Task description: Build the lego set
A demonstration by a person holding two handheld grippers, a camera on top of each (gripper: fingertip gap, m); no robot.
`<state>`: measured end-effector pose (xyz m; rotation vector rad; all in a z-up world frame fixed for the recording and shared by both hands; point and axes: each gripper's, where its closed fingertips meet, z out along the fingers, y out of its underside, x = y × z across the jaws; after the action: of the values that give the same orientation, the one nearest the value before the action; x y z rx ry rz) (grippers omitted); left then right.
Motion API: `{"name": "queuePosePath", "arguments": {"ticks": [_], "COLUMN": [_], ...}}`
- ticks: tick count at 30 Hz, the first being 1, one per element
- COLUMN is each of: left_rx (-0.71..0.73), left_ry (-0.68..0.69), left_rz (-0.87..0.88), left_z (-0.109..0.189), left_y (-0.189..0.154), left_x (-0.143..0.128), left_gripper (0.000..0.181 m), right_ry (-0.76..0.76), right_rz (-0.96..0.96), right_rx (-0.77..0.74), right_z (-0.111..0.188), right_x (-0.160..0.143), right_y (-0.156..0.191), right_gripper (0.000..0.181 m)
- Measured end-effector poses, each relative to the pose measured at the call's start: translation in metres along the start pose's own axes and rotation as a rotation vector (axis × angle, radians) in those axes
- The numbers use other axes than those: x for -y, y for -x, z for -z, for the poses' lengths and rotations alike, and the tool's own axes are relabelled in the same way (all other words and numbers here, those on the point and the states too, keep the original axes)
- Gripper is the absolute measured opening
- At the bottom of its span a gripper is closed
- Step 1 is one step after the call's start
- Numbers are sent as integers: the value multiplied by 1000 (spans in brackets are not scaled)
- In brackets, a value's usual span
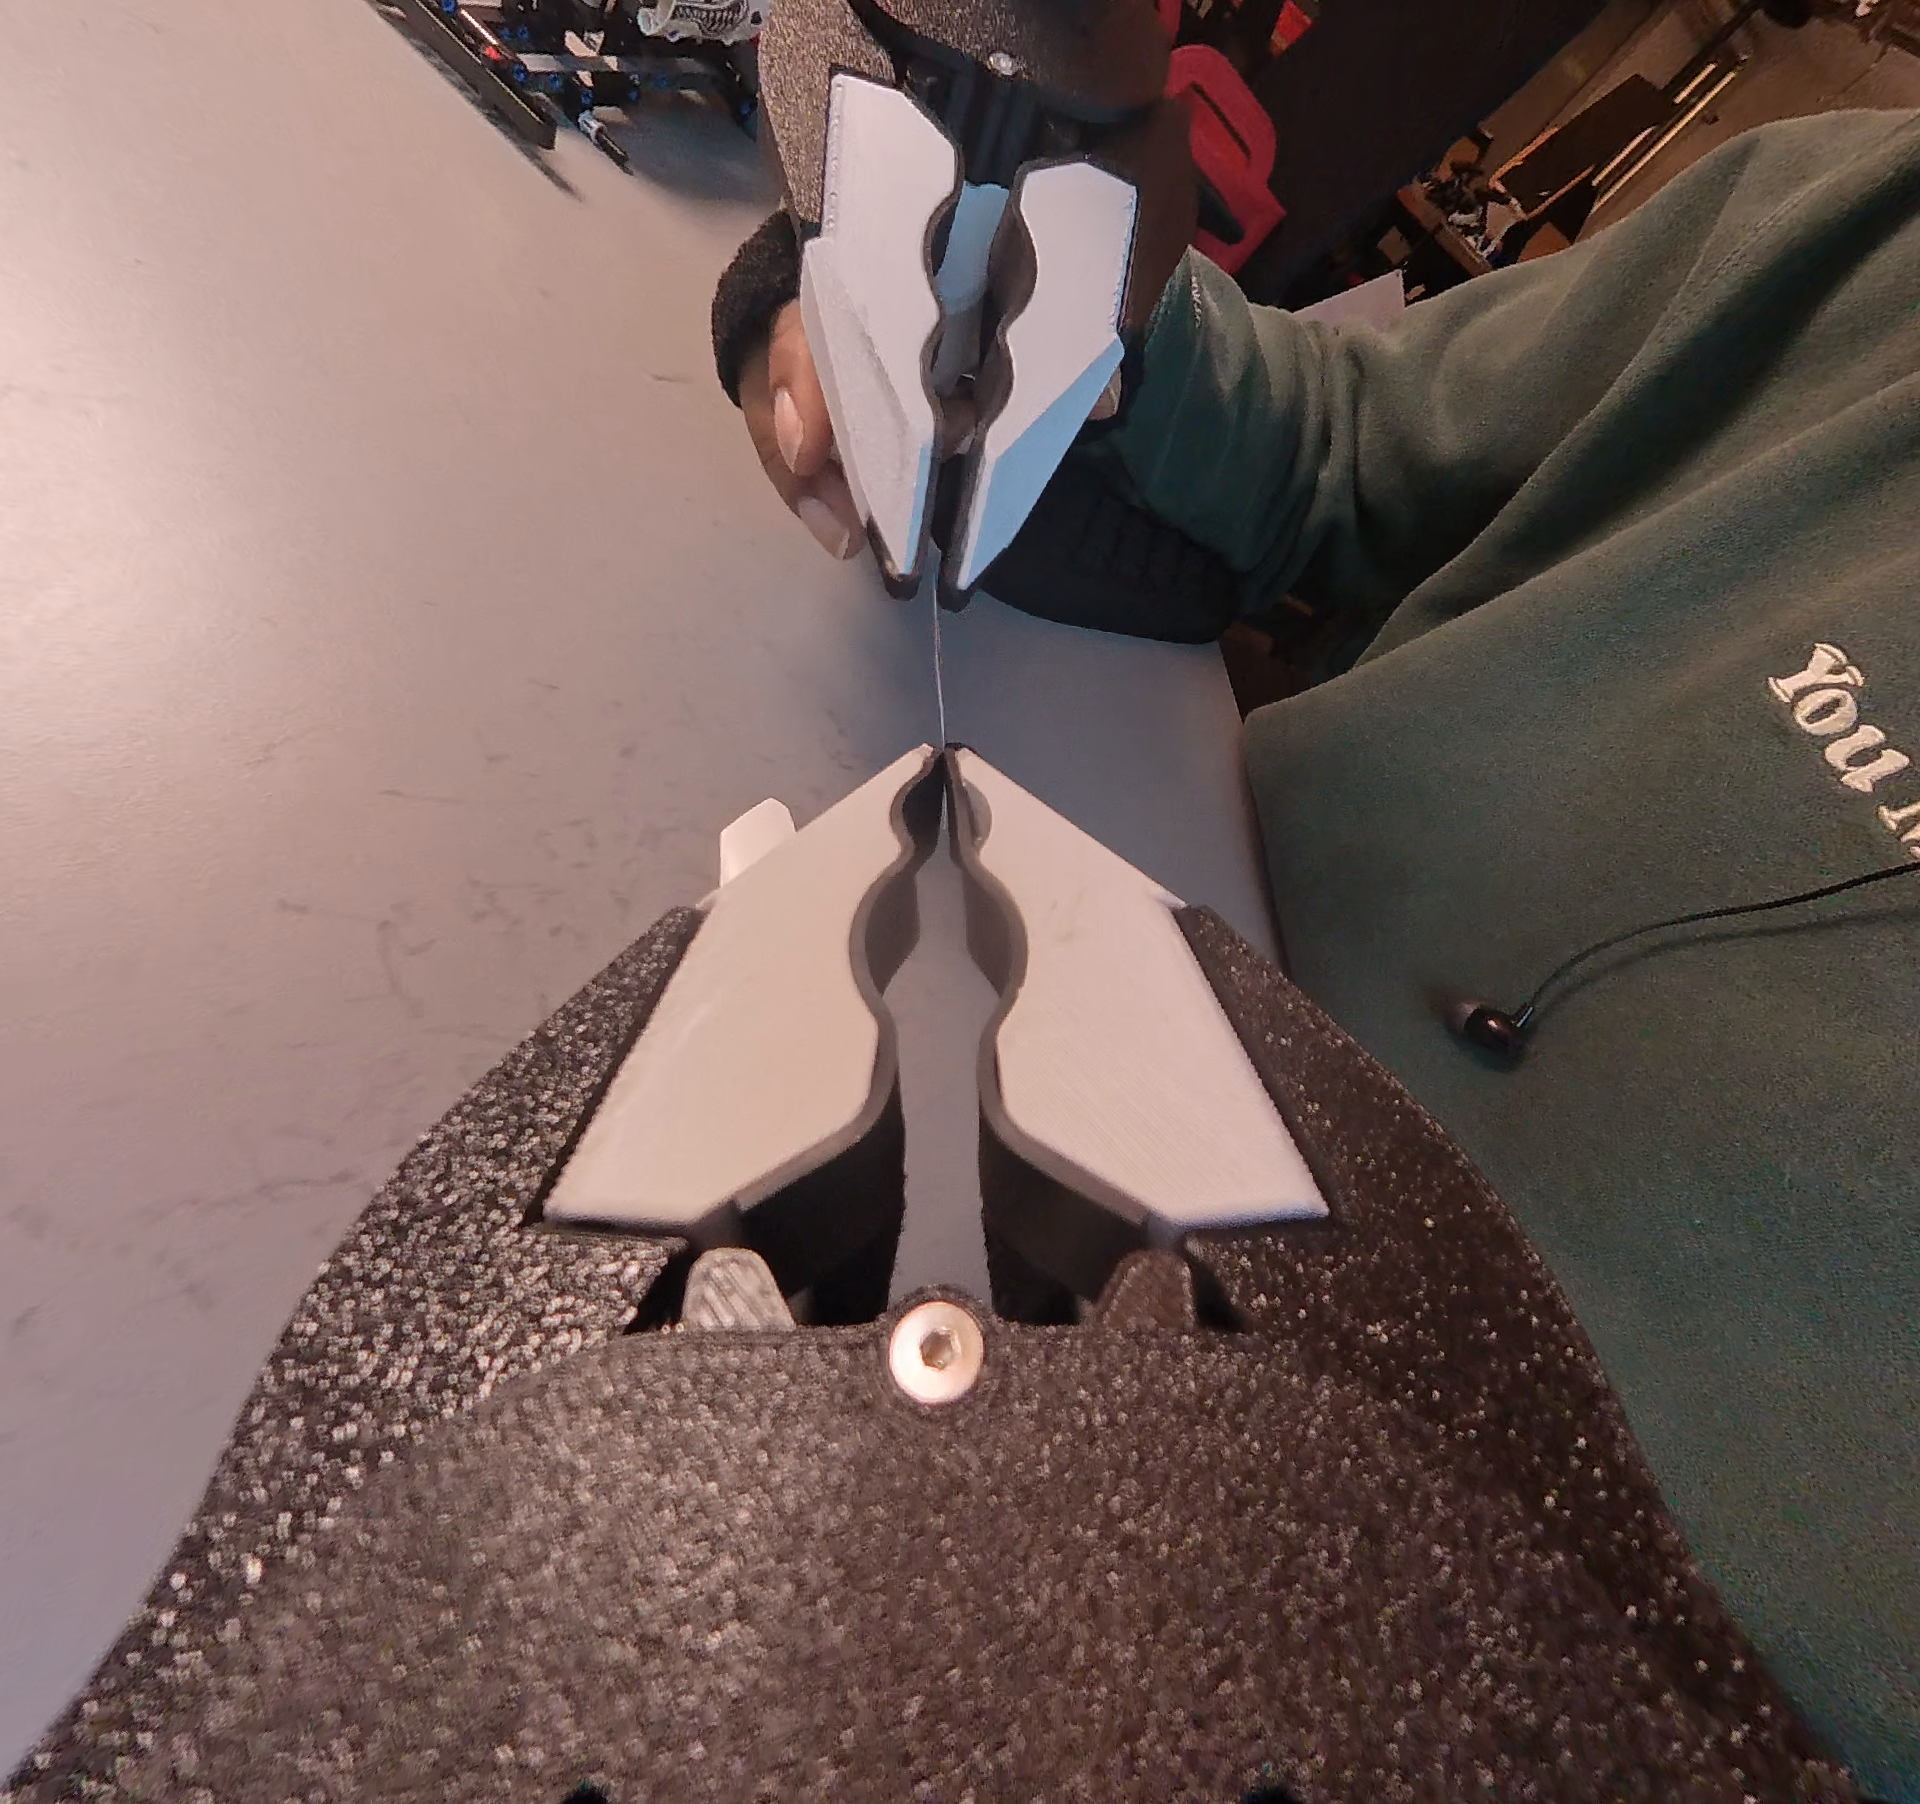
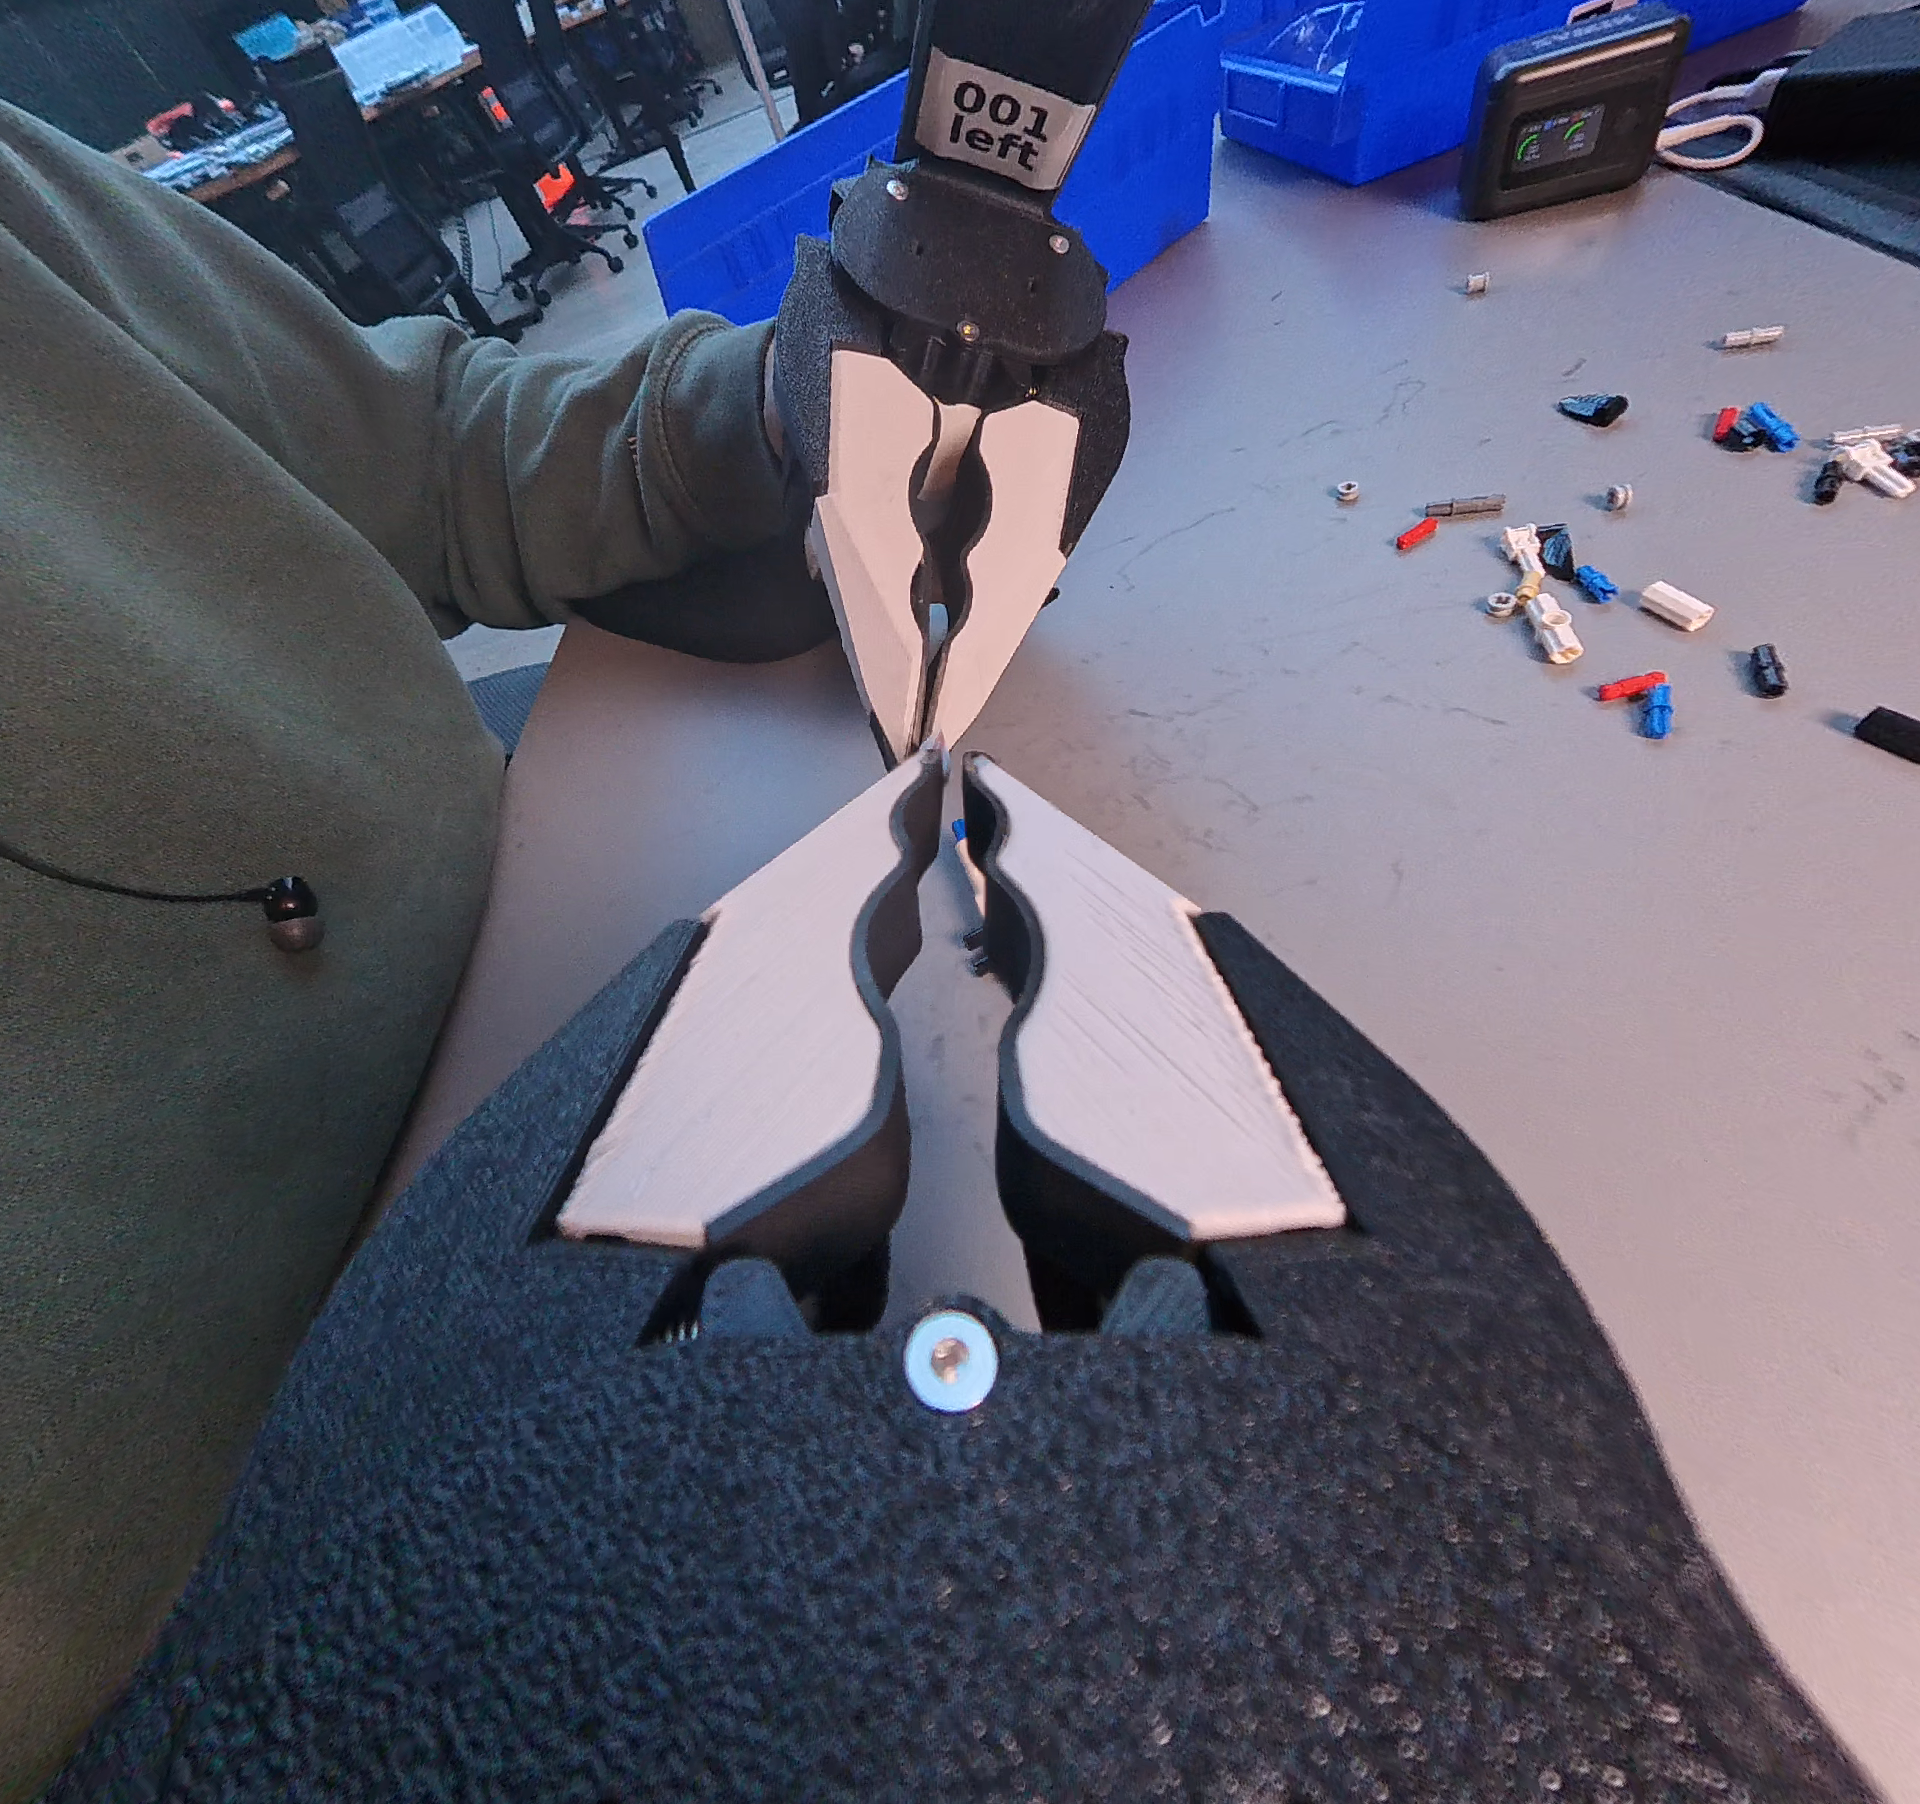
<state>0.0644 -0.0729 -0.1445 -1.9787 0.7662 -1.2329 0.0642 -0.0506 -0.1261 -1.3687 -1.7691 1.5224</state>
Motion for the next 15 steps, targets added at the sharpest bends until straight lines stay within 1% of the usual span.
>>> {"name": "queuePosePath", "arguments": {"ticks": [1,3,6,9,11,13,15], "left_rx": [-4,-8,0,-25,-7,70,40], "left_ry": [-3,-9,-54,-160,-200,-194,-223], "left_rz": [2,5,17,58,66,47,46], "left_z": [0,0,3,12,16,17,17], "left_y": [0,-1,1,1,4,15,9], "left_x": [0,1,8,24,29,26,31], "left_gripper": [0,0,0,23,30,34,34], "right_ry": [2,10,-35,-83,-130,-187,-224], "right_rz": [2,18,24,3,-13,-43,-50], "right_rx": [0,2,0,-16,-20,1,-15], "right_z": [0,0,3,7,9,13,16], "right_x": [0,-1,7,15,23,32,38], "right_y": [0,1,2,-2,-4,-2,-4], "right_gripper": [0,0,0,0,0,0,0]}}
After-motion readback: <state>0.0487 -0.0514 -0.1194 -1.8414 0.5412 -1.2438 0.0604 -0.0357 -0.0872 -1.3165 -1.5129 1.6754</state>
